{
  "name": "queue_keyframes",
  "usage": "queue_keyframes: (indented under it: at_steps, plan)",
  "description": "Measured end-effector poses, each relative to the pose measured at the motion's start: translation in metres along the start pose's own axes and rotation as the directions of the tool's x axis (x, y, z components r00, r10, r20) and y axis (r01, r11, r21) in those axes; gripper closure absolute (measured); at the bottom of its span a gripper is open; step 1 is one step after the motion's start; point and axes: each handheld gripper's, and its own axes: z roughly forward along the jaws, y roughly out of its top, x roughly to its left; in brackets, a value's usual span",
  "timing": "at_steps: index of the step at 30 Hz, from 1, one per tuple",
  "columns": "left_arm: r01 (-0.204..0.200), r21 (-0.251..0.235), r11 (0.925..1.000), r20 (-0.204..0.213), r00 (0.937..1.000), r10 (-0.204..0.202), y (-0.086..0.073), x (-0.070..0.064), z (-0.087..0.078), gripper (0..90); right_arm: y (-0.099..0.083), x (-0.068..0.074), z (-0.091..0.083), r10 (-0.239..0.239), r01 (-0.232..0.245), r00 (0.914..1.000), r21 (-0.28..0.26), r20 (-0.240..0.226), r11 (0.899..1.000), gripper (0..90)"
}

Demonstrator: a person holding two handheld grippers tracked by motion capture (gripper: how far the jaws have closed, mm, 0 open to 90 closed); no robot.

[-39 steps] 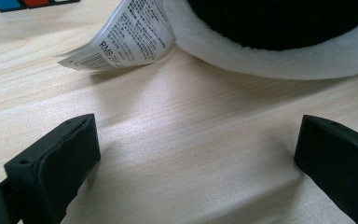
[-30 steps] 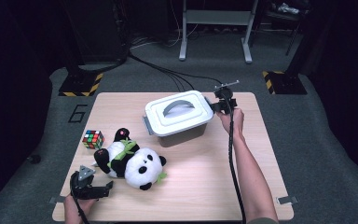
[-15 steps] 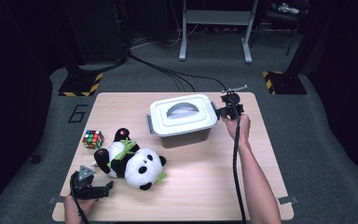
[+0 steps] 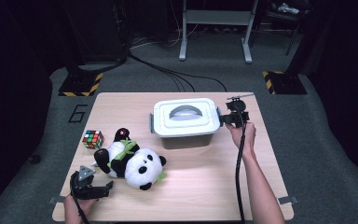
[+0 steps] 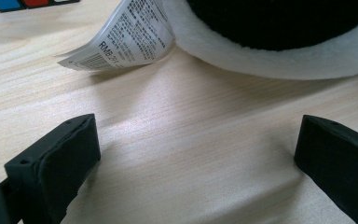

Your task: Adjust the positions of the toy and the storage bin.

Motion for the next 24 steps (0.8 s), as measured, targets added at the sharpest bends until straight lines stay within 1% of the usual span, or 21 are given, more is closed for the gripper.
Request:
queue_keyframes:
  at_steps: [1, 5, 6, 9, 10, 11, 12, 14, 15, 16, 17, 18, 21, 22, 23, 24]
  plan:
    - [0.0, 0.0, 1.0, 0.0, 1.0, 0.0, 0.0, 0.0, 0.0, 0.1, 0.0, -0.002, 0.0, -0.009, 0.009, 0.9999, -0.008, -0.006, 1.0, 77.3]
    - [0.002, 0.004, 1.0, 0.003, 1.0, -0.002, 0.0, 0.0, 0.0, 0.1, 0.003, -0.005, -0.004, -0.022, 0.022, 0.9997, -0.044, 0.007, 0.999, 69.6]
    - [0.007, -0.013, 0.9999, -0.006, 1.0, -0.007, -0.001, -0.001, 0.001, 0.1, 0.004, -0.005, -0.006, -0.024, 0.024, 0.9997, -0.059, 0.009, 0.998, 68.8]
    - [0.006, -0.012, 0.9999, -0.006, 1.0, -0.006, -0.001, -0.001, 0.001, 0.1, 0.009, -0.006, -0.012, -0.05, 0.05, 0.9987, -0.086, 0.004, 0.995, 63.1]
    - [0.006, -0.012, 0.9999, -0.006, 1.0, -0.006, -0.001, -0.001, 0.001, 0.1, 0.011, -0.005, -0.013, -0.069, 0.069, 0.9976, -0.092, 0.007, 0.993, 60.8]
    - [0.007, -0.013, 0.9999, -0.006, 1.0, -0.007, -0.001, -0.001, 0.001, 0.1, 0.013, -0.005, -0.013, -0.08, 0.08, 0.9968, -0.086, 0.007, 0.993, 58.5]
    - [0.006, -0.012, 0.9999, -0.006, 1.0, -0.006, -0.001, -0.001, 0.001, 0.1, 0.015, -0.004, -0.013, -0.08, 0.079, 0.9968, -0.082, -0.01, 0.994, 56.2]
    - [0.005, -0.008, 0.9999, -0.003, 1.0, -0.006, -0.001, -0.001, 0.001, 0.1, 0.02, -0.002, -0.011, -0.09, 0.088, 0.9957, -0.082, -0.024, 0.993, 54.2]
    - [-0.002, 0.002, 1.0, 0.001, 1.0, 0.002, 0.0, 0.0, 0.0, 0.1, 0.022, -0.001, -0.009, -0.094, 0.091, 0.9953, -0.079, -0.025, 0.993, 54.1]
    - [0.0, 0.001, 1.0, 0.0, 1.0, 0.0, 0.0, 0.0, 0.0, 0.1, 0.025, 0.001, -0.007, -0.106, 0.105, 0.9942, -0.084, -0.014, 0.991, 55.1]
    - [-0.001, 0.0, 1.0, 0.0, 1.0, 0.001, 0.0, 0.0, 0.0, 0.1, 0.027, 0.001, -0.003, -0.117, 0.117, 0.9931, -0.075, -0.003, 0.99, 56.5]
    - [0.0, 0.001, 1.0, 0.0, 1.0, 0.0, 0.0, 0.0, 0.0, 0.1, 0.029, 0.002, -0.001, -0.112, 0.112, 0.9937, -0.072, 0.001, 0.991, 57.8]
    - [0.0, 0.001, 1.0, 0.0, 1.0, 0.0, 0.0, 0.0, 0.0, 0.1, 0.036, -0.001, 0.008, -0.108, 0.111, 0.9934, -0.074, 0.04, 0.991, 64.1]
    - [0.002, -0.001, 1.0, 0.0, 1.0, -0.002, 0.0, 0.0, 0.0, 0.1, 0.038, -0.003, 0.011, -0.104, 0.107, 0.9937, -0.074, 0.042, 0.991, 66.2]
    - [-0.001, 0.002, 1.0, 0.0, 1.0, 0.001, 0.0, 0.0, 0.0, 0.1, 0.039, -0.004, 0.015, -0.108, 0.111, 0.9928, -0.068, 0.052, 0.992, 66.6]
    - [-0.001, 0.001, 1.0, 0.001, 1.0, 0.001, 0.0, 0.0, 0.0, 0.1, 0.04, -0.006, 0.018, -0.097, 0.1, 0.9941, -0.054, 0.049, 0.994, 67.6]
